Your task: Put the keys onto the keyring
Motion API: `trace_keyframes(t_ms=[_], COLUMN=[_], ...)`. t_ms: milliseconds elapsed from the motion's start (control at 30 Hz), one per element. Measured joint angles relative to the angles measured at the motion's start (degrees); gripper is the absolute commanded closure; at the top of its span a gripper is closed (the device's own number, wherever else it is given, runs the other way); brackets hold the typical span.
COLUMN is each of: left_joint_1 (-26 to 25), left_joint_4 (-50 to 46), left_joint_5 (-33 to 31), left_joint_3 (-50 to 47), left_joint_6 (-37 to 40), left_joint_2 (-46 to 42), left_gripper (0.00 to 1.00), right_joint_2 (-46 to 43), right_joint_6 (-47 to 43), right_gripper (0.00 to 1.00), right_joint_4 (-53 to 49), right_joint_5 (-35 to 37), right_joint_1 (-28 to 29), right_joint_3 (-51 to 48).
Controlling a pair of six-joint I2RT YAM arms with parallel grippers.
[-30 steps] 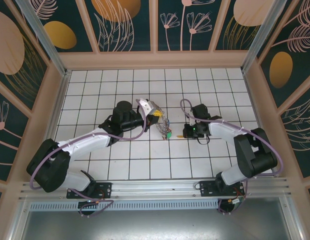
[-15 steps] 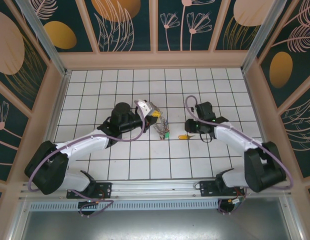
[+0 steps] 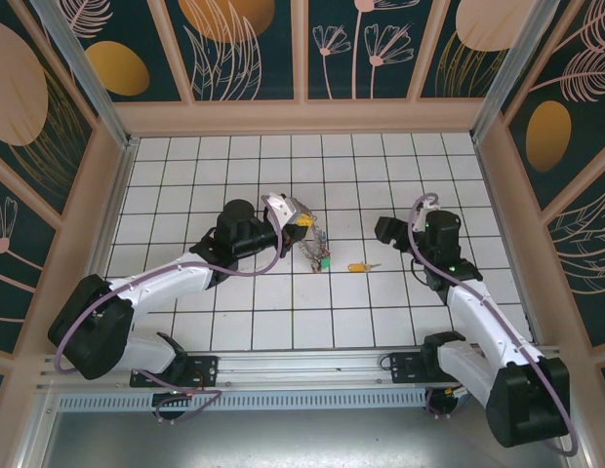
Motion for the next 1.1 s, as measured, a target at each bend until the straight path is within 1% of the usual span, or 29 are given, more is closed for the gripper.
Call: trace_keyframes(t_ms=[67,100,133,233,267,333,433,533,600,700,733,767,833,900,1100], left_joint_1=[0.00,0.00,0.00,0.00,0.00,0.00,0.00,0.00,0.00,0.00,0.00,0.00,0.00,0.00,0.00], left_joint_4=[0.00,0.09,0.28,0.61,0.63,0.79,0.87,1.22,1.27,1.27,1.27,1.27,1.29,1.25,1.25], left_joint_5=[-0.28,-0.42,-0.46,-0.74,-0.83,-0.98,-1.22,-1.31,-1.46,-1.66,-1.73,-1.92,-2.19,-2.36,-2.49], left_joint_3=[0.00,0.00,0.00,0.00,0.00,0.00,0.00,0.00,0.00,0.00,0.00,-0.04,-0.22,-0.44,-0.52], left_joint_6=[0.00,0.00,-0.02,-0.02,-0.02,-0.11,-0.20,-0.24,-0.42,-0.59,-0.61,-0.61,-0.61,-0.61,-0.61], left_joint_2=[0.00,0.00,0.00,0.00,0.00,0.00,0.00,0.00,0.00,0.00,0.00,0.00,-0.02,-0.02,-0.02], left_gripper=[1.00,1.00,1.00,1.00,1.00,1.00,1.00,1.00,1.00,1.00,1.00,1.00,1.00,1.00,1.00], right_joint_2=[1.75,2.69,3.93,6.56,7.08,8.22,11.39,15.30,17.81,20.92,21.88,22.82,24.35,25.46,27.78], right_joint_6=[1.86,2.27,2.29,1.46,1.05,-0.52,-2.45,-3.52,-4.15,-5.05,-5.42,-5.66,-6.03,-6.56,-7.21], right_gripper=[0.01,0.01,0.04,0.27,0.31,0.44,0.55,0.61,0.62,0.66,0.69,0.71,0.72,0.76,0.74], right_joint_4=[0.02,0.07,-0.02,-1.01,-2.40,-5.22,-8.94,-11.41,-12.85,-14.71,-15.37,-15.91,-16.61,-17.05,-18.14], right_joint_5=[-2.01,-3.15,-4.52,-7.15,-6.54,-4.50,-1.86,0.81,2.25,3.37,3.63,4.15,4.59,4.94,4.96], right_joint_1=[-2.89,-3.78,-4.70,-4.33,-3.39,-1.07,2.93,7.61,10.58,13.92,14.69,15.39,16.20,16.63,17.90], right_joint_3=[-0.11,-0.09,-0.09,-0.02,0.33,1.55,4.42,6.47,7.34,8.33,8.74,9.18,9.86,10.34,11.91])
